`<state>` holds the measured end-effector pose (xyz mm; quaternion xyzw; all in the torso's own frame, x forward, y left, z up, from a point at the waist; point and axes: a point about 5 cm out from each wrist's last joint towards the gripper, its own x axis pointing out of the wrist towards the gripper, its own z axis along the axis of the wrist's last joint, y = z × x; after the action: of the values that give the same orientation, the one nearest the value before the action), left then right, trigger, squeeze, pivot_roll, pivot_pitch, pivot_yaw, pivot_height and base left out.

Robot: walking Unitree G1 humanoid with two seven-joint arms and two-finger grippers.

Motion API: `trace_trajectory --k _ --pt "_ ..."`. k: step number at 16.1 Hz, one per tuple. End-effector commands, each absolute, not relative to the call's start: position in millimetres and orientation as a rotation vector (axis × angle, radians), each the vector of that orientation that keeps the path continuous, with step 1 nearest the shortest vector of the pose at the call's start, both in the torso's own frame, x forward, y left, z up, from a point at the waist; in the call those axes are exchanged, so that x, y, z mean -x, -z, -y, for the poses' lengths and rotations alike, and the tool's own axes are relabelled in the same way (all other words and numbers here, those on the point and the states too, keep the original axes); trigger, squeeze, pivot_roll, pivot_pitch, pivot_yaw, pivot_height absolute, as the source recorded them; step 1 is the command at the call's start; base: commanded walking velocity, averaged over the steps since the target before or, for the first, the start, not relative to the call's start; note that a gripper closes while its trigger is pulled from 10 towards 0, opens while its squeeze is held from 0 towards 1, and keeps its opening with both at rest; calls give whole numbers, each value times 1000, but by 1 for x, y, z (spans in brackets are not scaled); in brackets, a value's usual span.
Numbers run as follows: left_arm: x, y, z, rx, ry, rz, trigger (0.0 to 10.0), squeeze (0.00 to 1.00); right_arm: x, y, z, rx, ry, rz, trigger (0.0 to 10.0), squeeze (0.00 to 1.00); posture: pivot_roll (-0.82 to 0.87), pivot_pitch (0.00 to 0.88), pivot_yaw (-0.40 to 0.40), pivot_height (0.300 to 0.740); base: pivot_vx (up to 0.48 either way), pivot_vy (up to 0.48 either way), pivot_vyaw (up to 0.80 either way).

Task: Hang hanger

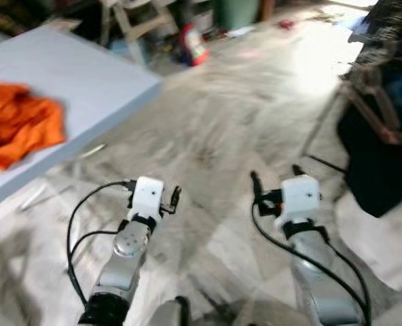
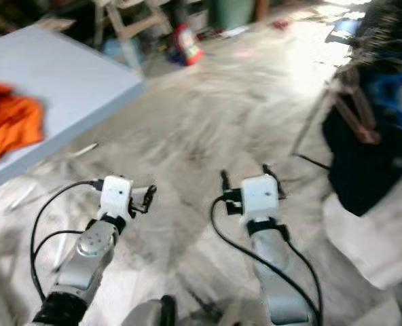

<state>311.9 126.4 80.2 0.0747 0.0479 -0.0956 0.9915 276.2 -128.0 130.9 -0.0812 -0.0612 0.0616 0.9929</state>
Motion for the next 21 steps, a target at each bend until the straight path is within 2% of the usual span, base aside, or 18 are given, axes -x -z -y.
trace_trajectory --k 1,6,20,21 --pt "-310 -75 -127 -144 200 -115 10000 0 -277 -132 126 165 -142 132 10000 0 70 193 87 740 0 0 800" --pt "-315 -80 -124 -150 195 -89 10000 0 -278 -133 128 182 -156 137 10000 0 67 199 88 740 0 0 800" --pt "-307 -75 -128 -163 167 -92 10000 0 -272 -130 128 181 -186 122 10000 0 73 235 78 740 0 0 800" --pt "-307 -76 -128 -161 168 -94 10000 0 -273 -131 129 169 -181 123 10000 0 72 236 77 740 0 0 0"
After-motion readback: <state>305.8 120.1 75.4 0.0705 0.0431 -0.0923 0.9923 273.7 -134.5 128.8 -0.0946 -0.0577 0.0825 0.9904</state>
